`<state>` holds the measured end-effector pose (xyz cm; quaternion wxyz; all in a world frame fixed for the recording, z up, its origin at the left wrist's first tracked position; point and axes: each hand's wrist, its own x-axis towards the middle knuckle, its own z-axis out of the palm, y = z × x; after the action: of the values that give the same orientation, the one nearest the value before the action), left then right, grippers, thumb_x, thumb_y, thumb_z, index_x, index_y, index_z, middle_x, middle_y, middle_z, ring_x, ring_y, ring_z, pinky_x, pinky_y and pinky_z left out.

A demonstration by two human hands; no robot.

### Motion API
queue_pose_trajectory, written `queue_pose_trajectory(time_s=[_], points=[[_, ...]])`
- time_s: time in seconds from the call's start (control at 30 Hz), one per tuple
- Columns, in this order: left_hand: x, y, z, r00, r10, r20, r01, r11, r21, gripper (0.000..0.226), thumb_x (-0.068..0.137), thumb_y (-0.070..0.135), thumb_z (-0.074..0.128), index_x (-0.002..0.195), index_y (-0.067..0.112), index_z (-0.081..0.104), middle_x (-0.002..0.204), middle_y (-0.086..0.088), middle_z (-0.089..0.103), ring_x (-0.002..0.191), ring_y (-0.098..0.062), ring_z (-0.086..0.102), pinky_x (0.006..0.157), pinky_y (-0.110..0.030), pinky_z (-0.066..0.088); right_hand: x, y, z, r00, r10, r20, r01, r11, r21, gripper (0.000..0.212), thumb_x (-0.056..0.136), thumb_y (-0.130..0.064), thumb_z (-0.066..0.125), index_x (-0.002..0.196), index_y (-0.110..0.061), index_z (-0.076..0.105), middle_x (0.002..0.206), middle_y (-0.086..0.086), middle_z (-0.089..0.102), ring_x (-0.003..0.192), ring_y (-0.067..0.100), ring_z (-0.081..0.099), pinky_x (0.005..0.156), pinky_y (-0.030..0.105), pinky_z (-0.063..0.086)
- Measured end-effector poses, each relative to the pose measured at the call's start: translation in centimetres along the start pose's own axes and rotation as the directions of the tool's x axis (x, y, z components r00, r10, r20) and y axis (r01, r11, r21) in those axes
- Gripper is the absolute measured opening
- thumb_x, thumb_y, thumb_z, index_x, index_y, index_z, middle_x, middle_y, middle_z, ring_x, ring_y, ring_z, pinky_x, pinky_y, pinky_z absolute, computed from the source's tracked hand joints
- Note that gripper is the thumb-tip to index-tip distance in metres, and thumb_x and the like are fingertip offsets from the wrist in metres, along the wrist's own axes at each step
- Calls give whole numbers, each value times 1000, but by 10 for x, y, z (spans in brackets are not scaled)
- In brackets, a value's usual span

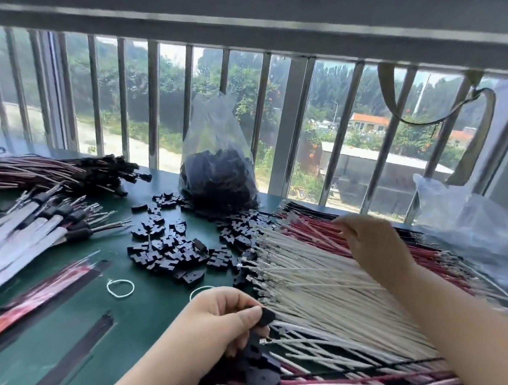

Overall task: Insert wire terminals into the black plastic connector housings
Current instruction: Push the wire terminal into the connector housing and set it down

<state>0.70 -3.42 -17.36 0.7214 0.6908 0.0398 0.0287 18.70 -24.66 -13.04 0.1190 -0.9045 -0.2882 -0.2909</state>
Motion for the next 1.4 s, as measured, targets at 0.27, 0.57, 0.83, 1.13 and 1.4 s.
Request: queue_pose_trajectory(time_s=[0.27,0.57,0.83,1.13,1.4], points=[[1,-4,0,1000,14,-14,-14,999,36,16,88,4,60,74,9,66,67,-8,72,45,-6,46,44,-16,37,-25,-27,-35,995,-1,99,-16,986,165,25,80,-7,72,73,-30,64,74,-22,59,70,-4,56,68,7,45],[2,-7,-5,998,45,33,-46,999,29,6,78,10,75,75,8,70,73,-14,73,48,-8,51,47,-19,43,-82,-73,-55,962,-70,264,-118,765,633,17,66,-52,65,79,-45,73,63,-19,63,58,-3,53,52,7,39],[3,-6,-6,996,48,74,-45,998,-34,13,60,21,73,73,16,74,69,-17,70,51,-13,54,45,-20,44,-90,-65,-52,930,-157,332,-59,828,558,64,86,8,52,105,-52,64,94,-22,63,84,-1,63,77,10,46],[-1,-3,-4,994,58,90,-55,998,-34,20,55,27,70,71,16,74,70,-16,71,49,-10,52,46,-18,45,-93,-72,-45,978,-92,188,-14,867,498,16,74,-48,64,89,-47,69,76,-24,65,73,7,61,58,15,45],[-1,-5,-5,994,68,90,-67,998,-22,18,62,21,84,75,14,74,72,-18,70,50,-10,52,47,-18,45,-98,-82,-39,992,-83,94,29,880,474,16,75,-35,70,89,-39,62,83,-23,63,82,2,59,71,28,51]])
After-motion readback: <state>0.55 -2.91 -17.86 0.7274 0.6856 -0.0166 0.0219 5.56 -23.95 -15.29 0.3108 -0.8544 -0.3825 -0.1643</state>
